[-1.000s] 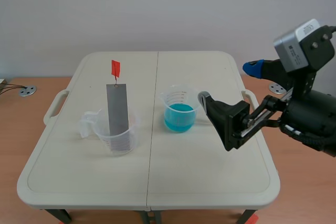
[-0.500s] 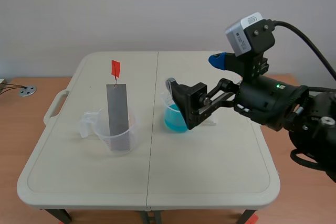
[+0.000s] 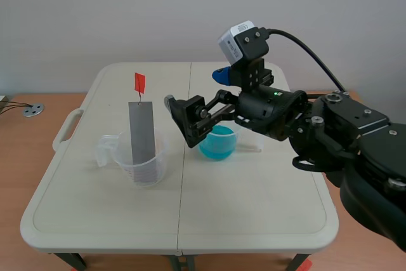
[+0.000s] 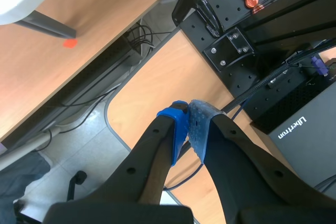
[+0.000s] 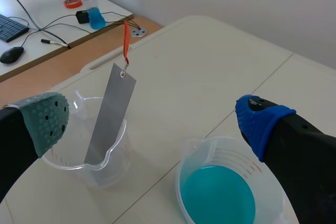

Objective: Hold the metal plate by the orange handle, dip it into the blue solution, take it out and point at it, then put the plate back in the beaker on the left.
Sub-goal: 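Lift the metal plate out of the left beaker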

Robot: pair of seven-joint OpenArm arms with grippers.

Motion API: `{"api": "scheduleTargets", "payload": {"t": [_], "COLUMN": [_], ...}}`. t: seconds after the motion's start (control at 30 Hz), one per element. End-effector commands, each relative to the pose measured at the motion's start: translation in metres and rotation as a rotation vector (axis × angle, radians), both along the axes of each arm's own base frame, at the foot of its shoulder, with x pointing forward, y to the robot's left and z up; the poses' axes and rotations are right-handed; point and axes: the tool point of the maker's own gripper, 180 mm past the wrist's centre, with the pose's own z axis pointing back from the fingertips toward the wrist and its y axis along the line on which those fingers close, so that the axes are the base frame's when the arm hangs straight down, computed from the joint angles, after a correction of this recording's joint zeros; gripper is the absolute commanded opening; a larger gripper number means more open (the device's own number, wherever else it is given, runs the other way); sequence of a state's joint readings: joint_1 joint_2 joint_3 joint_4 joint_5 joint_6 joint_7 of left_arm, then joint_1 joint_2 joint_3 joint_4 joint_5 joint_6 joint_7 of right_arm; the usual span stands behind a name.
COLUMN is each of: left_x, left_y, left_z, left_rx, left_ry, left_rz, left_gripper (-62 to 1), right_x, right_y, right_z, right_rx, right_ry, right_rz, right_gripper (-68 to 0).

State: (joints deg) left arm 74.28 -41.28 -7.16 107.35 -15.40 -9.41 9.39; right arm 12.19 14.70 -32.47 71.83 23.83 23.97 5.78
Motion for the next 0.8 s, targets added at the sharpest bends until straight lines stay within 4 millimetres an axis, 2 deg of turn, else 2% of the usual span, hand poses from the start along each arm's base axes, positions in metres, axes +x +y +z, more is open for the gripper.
{"api": "scheduleTargets", "payload": {"t": [0.0,0.37,0.77], "left_x": [0.002,0.002,0.002], "left_y": [-0.003,-0.003,-0.003], "left_z": [0.002,0.002,0.002], "left_rx": [-0.013,-0.013,-0.013], "left_ry": [-0.009,-0.009,-0.01], "left_rz": [0.004,0.004,0.005], "left_gripper": [-59.0,-59.0,-59.0], "right_x": [0.01,0.038,0.049], "right_y": [0.008,0.05,0.088], "right_z": [0.016,0.014,0.018], "right_rx": [0.025,0.003,-0.057], "right_ry": [-0.032,0.029,0.087], "right_rz": [0.007,0.045,0.11], "right_gripper": [-1.2,-1.2,-1.2]}}
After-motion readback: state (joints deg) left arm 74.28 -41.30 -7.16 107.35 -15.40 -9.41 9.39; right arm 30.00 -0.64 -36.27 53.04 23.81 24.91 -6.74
